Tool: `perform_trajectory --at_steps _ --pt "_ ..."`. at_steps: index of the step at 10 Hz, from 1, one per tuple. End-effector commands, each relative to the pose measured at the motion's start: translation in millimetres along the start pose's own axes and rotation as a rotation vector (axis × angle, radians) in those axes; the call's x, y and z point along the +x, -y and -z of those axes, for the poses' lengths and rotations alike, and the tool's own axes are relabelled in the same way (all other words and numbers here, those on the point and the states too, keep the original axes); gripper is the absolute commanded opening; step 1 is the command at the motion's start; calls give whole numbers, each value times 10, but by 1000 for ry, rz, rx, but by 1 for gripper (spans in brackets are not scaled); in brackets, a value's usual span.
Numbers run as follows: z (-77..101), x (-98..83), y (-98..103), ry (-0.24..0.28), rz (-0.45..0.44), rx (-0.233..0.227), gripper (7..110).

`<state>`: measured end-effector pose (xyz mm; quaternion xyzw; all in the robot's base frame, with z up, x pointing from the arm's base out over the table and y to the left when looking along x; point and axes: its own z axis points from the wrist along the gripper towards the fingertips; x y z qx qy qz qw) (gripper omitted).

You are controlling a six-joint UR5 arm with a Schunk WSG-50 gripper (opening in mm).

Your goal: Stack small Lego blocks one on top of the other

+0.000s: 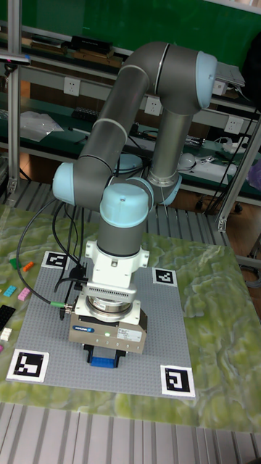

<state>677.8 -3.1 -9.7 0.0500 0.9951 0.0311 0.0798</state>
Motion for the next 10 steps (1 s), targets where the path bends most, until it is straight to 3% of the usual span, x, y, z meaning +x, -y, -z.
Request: perform_trajectory --at_steps 1,3,6,10 --pt "-5 -2 -1 -5 1 -12 7" --pt "-60 -6 -21 -1 0 -18 7" --pt "51 46 -14 -24 6 -16 7" --pt "-75 32 -32 -13 0 -26 7"
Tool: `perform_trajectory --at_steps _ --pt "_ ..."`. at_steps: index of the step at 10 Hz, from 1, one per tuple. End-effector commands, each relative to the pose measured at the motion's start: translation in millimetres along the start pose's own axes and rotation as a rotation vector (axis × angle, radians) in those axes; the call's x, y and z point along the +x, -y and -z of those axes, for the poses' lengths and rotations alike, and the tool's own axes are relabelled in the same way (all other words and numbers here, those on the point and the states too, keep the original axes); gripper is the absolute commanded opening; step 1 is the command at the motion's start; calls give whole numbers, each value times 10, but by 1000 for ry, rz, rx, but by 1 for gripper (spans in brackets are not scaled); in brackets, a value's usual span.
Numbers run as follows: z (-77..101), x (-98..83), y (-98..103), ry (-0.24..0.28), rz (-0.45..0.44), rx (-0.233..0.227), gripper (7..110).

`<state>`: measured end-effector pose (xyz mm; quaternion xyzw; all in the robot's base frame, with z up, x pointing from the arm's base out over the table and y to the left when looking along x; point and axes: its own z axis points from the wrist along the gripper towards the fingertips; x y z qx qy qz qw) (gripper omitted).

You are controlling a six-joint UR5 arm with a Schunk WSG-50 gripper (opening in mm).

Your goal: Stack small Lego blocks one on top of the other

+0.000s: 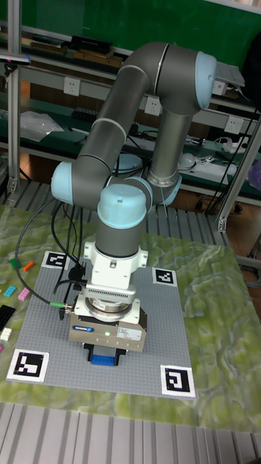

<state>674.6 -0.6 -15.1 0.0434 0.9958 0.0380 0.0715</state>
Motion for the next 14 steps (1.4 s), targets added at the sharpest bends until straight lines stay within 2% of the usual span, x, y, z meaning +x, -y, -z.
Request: perform_trajectory --at_steps 1,3,4,6,7,8,10,11,14 --pt "73 21 -24 -10 -15 -3 7" --pt "222 89 -84 -37 -28 -4 7" --pt "157 84 -84 -31 -24 -20 7" --pt "-82 24 -14 1 -20 -6 7" --pt "-68 16 14 2 -17 3 7" --pt "-13 -1 33 7 -11 12 7" --pt "329 98 43 -30 -11 58 7" --pt "387 113 36 -38 -13 70 7" --pt "316 65 74 -20 1 74 7"
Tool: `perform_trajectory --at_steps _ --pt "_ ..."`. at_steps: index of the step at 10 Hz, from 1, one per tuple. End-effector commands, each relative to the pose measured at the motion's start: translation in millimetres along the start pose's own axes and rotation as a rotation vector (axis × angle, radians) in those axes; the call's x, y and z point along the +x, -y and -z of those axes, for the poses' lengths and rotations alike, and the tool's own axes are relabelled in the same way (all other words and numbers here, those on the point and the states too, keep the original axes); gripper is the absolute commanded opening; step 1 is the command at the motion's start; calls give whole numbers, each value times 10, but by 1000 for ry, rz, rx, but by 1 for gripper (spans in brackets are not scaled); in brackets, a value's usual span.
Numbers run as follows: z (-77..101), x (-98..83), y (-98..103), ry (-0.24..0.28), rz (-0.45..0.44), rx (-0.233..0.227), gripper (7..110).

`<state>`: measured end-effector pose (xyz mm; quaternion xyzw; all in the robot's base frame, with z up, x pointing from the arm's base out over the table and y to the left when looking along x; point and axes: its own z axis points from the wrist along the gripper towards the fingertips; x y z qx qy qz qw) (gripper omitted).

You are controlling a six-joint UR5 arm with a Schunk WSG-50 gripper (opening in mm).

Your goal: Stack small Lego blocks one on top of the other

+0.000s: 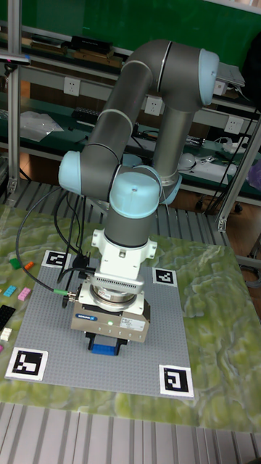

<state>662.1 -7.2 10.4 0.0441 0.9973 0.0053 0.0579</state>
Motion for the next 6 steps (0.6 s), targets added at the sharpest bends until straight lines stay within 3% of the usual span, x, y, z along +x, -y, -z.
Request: perform_trajectory --at_steps 1,6 --pt "-5 -45 31 14 2 6 7" --pt "-187 -108 88 39 -1 -5 7"
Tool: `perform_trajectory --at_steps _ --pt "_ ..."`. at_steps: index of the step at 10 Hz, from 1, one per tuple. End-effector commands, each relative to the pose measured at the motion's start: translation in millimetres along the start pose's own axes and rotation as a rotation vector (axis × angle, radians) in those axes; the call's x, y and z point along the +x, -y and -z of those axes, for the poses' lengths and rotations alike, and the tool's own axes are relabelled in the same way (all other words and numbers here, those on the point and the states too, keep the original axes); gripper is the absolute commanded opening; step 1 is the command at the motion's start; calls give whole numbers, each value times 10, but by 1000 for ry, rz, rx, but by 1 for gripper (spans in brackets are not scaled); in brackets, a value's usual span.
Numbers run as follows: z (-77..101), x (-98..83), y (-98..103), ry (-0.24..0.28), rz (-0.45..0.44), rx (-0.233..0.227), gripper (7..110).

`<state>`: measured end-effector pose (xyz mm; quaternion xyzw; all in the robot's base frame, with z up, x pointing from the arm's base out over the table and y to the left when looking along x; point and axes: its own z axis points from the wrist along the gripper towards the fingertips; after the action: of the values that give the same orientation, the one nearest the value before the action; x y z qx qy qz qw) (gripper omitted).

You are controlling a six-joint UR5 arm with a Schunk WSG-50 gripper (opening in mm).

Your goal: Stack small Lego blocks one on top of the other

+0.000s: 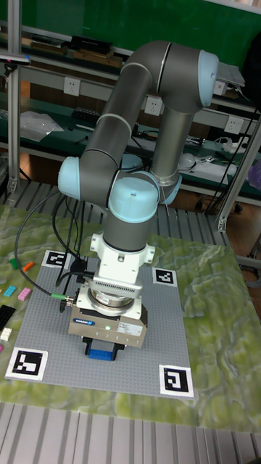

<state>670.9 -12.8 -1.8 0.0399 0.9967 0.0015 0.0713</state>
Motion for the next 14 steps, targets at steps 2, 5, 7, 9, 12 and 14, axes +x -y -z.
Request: perform_trajectory --at_steps 2,5,7,9,12,14 --pt "-66 -13 -16 7 -25 -44 7" --pt "-108 5 -29 0 -39 -54 7" --pt "-127 8 -44 -1 -41 -60 7" --pt "-86 29 -35 -7 -40 -61 7" --pt "0 83 -18 -31 -38 -68 7" --pt "-78 63 -29 -15 -40 -65 7"
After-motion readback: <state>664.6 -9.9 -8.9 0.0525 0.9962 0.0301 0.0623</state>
